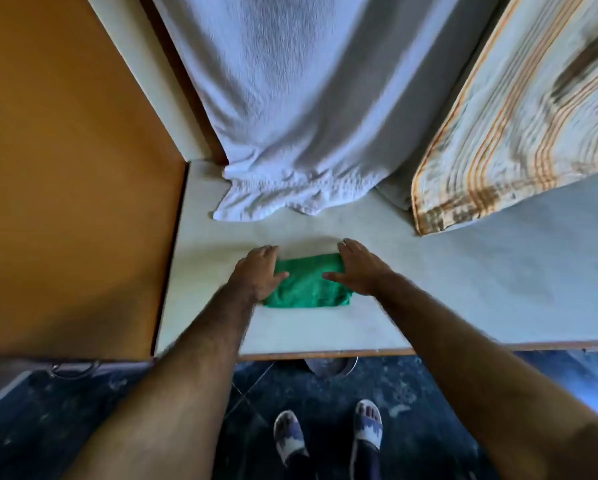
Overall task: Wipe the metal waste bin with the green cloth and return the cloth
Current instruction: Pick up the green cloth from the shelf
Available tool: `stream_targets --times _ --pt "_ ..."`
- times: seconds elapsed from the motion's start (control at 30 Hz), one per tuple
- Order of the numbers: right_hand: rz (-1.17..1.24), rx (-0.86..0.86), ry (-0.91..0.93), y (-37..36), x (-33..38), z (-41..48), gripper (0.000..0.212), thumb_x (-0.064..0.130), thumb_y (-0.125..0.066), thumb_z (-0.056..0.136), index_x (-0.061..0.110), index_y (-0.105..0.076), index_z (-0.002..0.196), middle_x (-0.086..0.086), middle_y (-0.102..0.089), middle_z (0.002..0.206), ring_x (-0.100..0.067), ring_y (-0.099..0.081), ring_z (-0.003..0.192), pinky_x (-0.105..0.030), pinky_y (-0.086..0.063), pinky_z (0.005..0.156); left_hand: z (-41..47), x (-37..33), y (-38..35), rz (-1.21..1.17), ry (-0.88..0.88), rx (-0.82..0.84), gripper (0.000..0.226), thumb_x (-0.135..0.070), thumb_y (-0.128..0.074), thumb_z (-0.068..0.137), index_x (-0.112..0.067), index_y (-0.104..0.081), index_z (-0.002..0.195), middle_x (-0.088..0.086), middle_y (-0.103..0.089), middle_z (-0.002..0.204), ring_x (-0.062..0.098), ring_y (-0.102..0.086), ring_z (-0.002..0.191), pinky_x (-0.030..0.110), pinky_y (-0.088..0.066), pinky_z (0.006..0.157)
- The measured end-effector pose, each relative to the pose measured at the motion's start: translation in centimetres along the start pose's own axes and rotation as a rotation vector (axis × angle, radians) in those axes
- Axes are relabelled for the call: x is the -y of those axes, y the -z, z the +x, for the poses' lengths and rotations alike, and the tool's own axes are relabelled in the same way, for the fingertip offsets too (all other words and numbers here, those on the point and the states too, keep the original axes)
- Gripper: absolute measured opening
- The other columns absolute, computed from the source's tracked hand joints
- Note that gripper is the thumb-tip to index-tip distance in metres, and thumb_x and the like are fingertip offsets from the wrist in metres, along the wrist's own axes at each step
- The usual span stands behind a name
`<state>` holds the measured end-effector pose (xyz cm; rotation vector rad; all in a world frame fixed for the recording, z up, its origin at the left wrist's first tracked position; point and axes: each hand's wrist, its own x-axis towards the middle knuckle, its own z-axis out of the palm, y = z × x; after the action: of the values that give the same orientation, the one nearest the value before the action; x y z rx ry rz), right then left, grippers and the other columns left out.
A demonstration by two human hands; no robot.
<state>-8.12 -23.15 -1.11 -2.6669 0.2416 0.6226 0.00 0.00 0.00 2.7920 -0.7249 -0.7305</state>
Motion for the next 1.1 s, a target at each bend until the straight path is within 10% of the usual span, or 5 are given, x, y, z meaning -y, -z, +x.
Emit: stream_targets --times 0.37,0.63,1.1 --pt "0.029 -0.092 -0.047 -0.5 1.0 0.9 0.046 0.037 -0.077 0.081 0.013 -0.063 0.118 -0.014 -0.055 0.120 -0.033 -0.048 0.119 -0.044 -0.048 0.095 1.3 -0.8 -1.2 -0.146 0.096 -0.066 0.047 -0.018 -0.081 0.078 -0.007 -0.067 0.121 0.016 -0.067 0.122 0.032 -0.061 0.111 0.032 -0.047 0.089" --pt "0.376 -0.061 -0.109 0.3 0.5 -2.7 0.023 0.013 -0.066 0.072 0.012 -0.060 0.094 -0.009 -0.061 0.090 -0.021 -0.057 0.070 -0.028 -0.049 0.051 -1.7 0.3 -1.6 -0.915 0.141 0.057 0.037 -0.006 -0.080 0.075 -0.013 -0.066 0.108 0.007 -0.068 0.098 0.024 -0.064 0.092 0.028 -0.051 0.075" --pt "0.431 0.142 0.052 -3.8 1.7 -14.0 0.032 0.033 -0.072 0.086 0.020 -0.072 0.116 -0.006 -0.075 0.108 -0.021 -0.070 0.097 -0.029 -0.054 0.081 -14.4 -2.8 -11.1 -1.424 0.338 -0.161 0.032 -0.019 -0.078 0.084 -0.008 -0.064 0.111 0.011 -0.074 0.108 0.026 -0.073 0.099 0.033 -0.063 0.074"
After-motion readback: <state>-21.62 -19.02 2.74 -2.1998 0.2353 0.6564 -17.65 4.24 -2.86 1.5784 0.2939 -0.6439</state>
